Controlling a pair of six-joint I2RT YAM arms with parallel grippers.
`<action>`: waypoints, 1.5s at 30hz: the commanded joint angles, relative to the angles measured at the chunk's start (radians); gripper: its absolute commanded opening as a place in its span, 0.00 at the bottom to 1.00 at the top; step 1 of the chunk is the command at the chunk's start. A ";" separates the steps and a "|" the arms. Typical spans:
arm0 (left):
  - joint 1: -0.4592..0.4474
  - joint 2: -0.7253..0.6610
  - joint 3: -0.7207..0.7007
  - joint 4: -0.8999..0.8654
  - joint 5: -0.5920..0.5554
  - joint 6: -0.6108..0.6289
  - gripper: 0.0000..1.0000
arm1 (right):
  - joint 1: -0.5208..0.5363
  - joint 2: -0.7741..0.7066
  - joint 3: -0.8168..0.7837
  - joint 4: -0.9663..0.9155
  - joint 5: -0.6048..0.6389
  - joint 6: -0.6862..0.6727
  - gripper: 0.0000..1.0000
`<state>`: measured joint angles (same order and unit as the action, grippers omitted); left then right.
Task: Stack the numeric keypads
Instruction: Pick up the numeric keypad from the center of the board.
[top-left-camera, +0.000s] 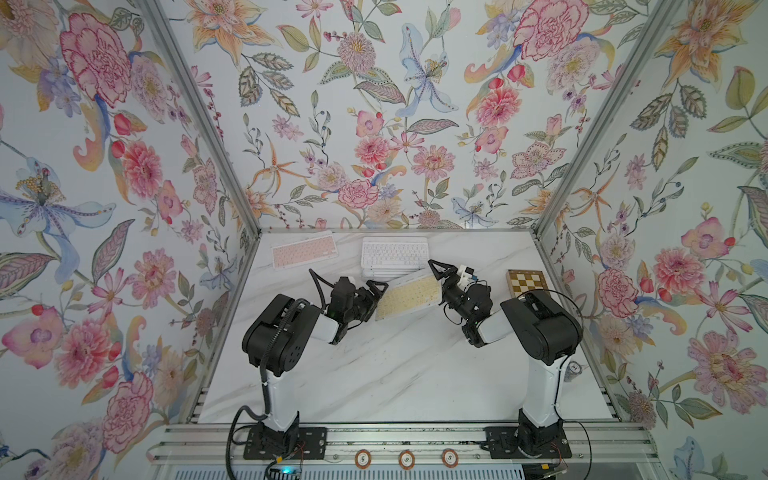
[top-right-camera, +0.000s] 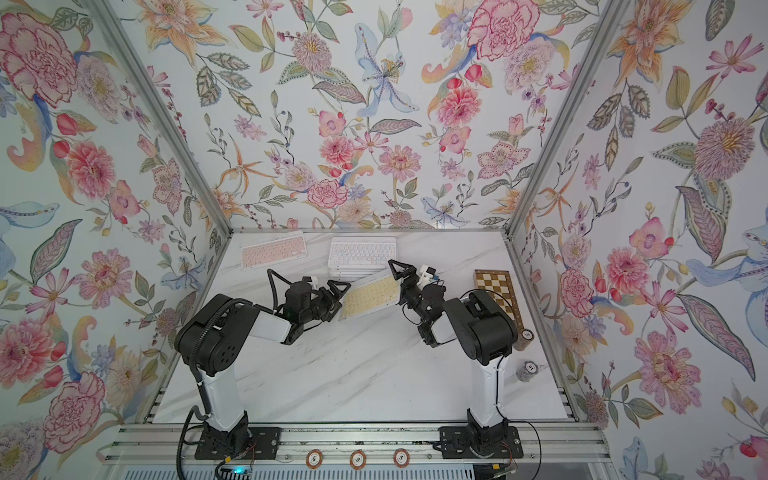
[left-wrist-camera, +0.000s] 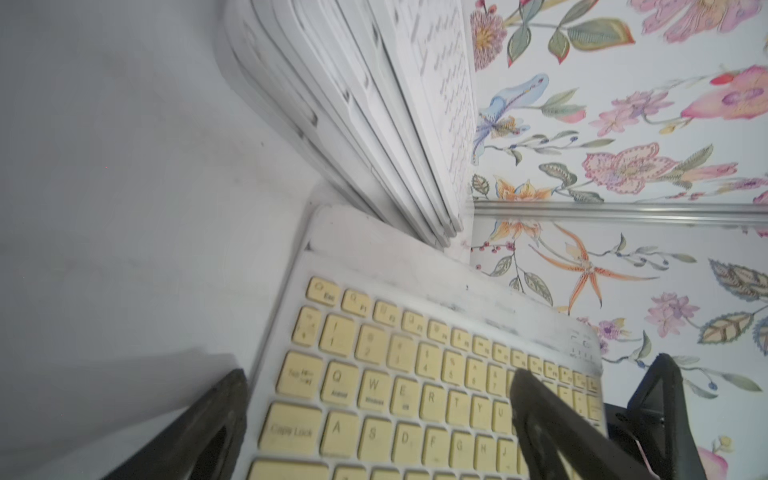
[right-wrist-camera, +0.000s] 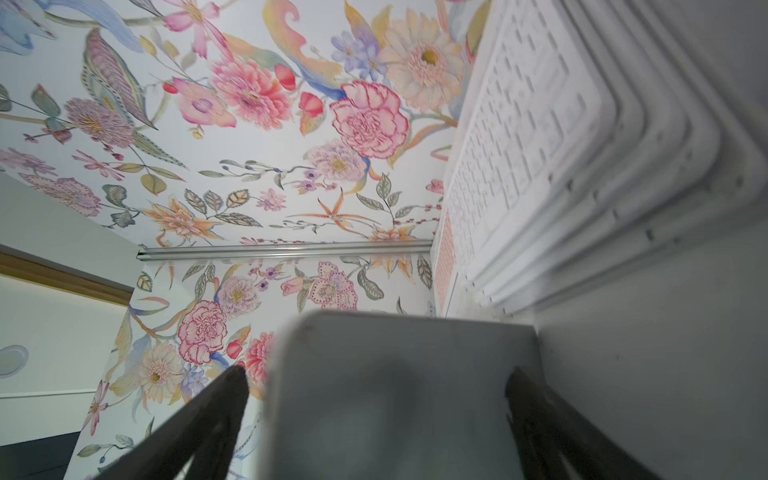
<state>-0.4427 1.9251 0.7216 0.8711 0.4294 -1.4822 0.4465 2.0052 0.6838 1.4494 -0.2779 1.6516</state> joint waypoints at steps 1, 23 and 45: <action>-0.022 -0.012 -0.029 0.017 0.062 -0.038 0.99 | 0.022 -0.047 -0.031 0.022 0.034 0.074 0.99; -0.021 0.001 -0.027 0.011 0.053 -0.027 0.99 | 0.037 -0.576 0.043 -0.958 -0.039 -0.234 0.94; -0.021 -0.003 0.003 -0.038 0.040 0.001 0.99 | 0.064 -0.659 0.249 -1.444 -0.022 -0.659 0.32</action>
<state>-0.4530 1.9244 0.7113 0.8833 0.4675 -1.5040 0.5045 1.3376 0.8944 0.0624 -0.2886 1.0748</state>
